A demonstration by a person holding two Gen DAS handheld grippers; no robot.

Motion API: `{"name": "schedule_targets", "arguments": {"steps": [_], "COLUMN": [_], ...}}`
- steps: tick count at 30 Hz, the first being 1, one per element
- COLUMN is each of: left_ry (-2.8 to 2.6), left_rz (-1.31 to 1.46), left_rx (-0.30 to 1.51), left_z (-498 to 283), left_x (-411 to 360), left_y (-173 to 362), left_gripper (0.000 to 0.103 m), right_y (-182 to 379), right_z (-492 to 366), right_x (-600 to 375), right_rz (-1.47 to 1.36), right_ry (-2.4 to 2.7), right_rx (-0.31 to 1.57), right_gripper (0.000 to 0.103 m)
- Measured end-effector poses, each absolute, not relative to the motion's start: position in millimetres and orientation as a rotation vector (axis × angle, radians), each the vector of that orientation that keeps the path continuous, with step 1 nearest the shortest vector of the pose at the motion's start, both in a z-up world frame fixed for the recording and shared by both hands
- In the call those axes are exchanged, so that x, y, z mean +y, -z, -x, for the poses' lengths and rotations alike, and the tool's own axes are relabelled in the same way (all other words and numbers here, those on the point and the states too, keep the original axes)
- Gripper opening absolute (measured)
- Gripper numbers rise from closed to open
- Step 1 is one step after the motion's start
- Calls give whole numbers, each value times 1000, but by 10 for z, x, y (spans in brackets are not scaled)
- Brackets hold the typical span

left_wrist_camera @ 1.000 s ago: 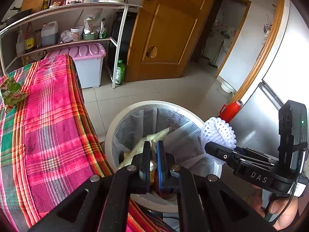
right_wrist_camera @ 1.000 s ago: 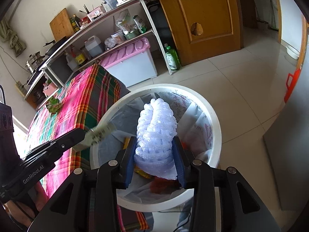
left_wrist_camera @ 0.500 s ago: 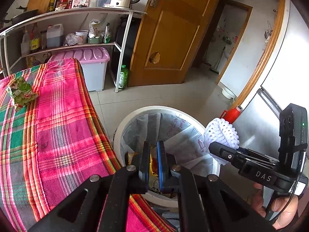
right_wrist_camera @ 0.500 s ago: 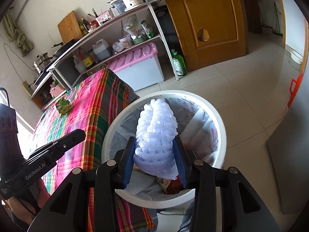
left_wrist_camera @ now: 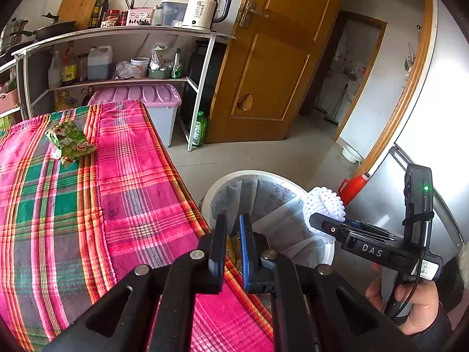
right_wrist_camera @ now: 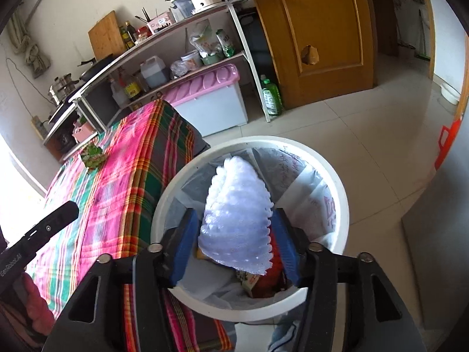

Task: Collect trash
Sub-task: 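Open the left gripper over the bin while the right gripper releases the foam sleeve, then move both grippers back over the table toward the green snack bag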

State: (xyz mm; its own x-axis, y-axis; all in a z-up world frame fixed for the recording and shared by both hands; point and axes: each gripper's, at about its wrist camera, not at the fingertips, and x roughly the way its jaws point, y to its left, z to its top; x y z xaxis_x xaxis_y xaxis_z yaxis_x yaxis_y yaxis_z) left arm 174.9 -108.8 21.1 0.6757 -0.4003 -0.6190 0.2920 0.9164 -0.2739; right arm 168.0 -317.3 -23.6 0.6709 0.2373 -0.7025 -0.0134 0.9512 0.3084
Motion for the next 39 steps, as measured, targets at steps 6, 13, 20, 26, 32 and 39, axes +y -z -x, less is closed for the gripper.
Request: {"name": "schedule_targets", "arguments": {"steps": [6, 13, 20, 26, 32, 39], "left_ry": [381, 385, 357, 304, 243, 166], "left_rz": [171, 180, 188, 205, 214, 228], "left_rx": [719, 703, 680, 660, 637, 610], "left_z": [-1743, -1707, -1601, -1478, -1336, -1193], "left_x": [-1016, -964, -776, -480, -124, 299], "left_y": [-257, -290, -350, -409, -457, -529], "left_gripper": [10, 10, 10, 16, 18, 23], "right_y": [136, 1, -189, -341, -457, -576], "right_z": [-1647, -1581, -1516, -1444, -1380, -1357], "right_x": [-3139, -3086, -2861, -2503, -2107, -1628], "right_rz": [-255, -248, -226, -181, -117, -52], "right_ry": [-139, -161, -231, -308, -376, -447], "right_rx": [798, 775, 748, 730, 715, 706], "right_gripper": [66, 66, 66, 66, 66, 66]}}
